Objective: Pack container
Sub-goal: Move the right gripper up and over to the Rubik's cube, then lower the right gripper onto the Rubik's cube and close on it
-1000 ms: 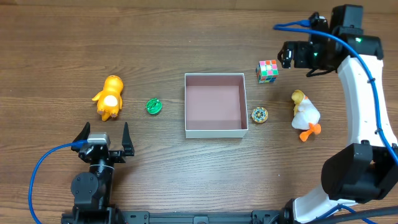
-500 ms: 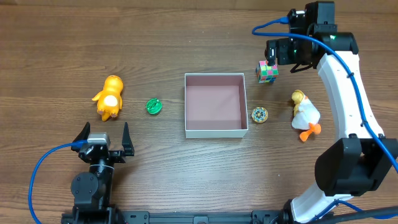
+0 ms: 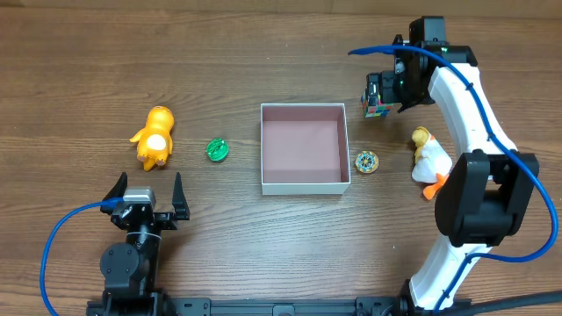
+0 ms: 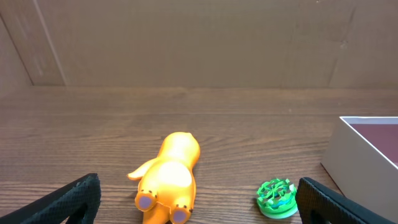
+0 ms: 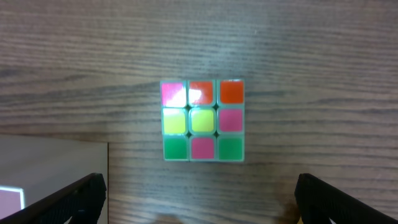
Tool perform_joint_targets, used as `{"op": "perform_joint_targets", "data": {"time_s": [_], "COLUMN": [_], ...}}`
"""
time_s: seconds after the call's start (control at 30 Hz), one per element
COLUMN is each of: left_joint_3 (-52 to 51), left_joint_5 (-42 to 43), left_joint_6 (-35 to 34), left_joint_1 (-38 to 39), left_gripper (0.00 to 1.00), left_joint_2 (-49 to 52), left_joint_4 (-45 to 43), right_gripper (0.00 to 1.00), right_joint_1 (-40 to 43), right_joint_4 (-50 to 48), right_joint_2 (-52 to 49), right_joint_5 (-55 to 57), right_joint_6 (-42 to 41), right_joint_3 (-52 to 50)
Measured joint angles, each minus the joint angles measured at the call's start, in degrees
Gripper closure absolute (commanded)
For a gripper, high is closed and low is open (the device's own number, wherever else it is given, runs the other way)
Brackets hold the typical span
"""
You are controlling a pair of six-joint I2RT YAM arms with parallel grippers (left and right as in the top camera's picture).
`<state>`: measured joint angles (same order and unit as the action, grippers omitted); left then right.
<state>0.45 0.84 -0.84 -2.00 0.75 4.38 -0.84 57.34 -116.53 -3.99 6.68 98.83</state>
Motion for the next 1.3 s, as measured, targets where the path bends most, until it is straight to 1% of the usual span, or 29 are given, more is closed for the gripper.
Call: {"op": "perform_joint_targets", "data": {"time_s": [0.2,0.43,0.63,0.97,1.3], "left_joint_3": [0.0,0.0,0.0,0.0,0.0], "left_joint_5": [0.0,0.0,0.0,0.0,0.0], "left_joint_6": [0.0,0.0,0.0,0.0,0.0], "left_joint_1": [0.0,0.0,0.0,0.0,0.0], "left_gripper": [0.0,0.0,0.0,0.0,0.0], "left_joint_2": [0.0,0.0,0.0,0.0,0.0], "left_joint_4": [0.0,0.0,0.0,0.0,0.0], "right_gripper": [0.0,0.0,0.0,0.0,0.0], "right_joint_1": [0.0,0.0,0.0,0.0,0.0], "right_joint_4": [-0.83,-5.38,-5.35,-7.93,-6.86], "right_joint_2": [-0.11,-0.11,-1.68,-2.93,-2.93], "right_joint_5": [-0.09,-2.25,-1.75,-1.9,-2.19], "right_joint_6": [-0.37,-0.59,-0.59,-0.63,-0.66], "right_joint_3": [0.0,0.0,0.0,0.0,0.0]}}
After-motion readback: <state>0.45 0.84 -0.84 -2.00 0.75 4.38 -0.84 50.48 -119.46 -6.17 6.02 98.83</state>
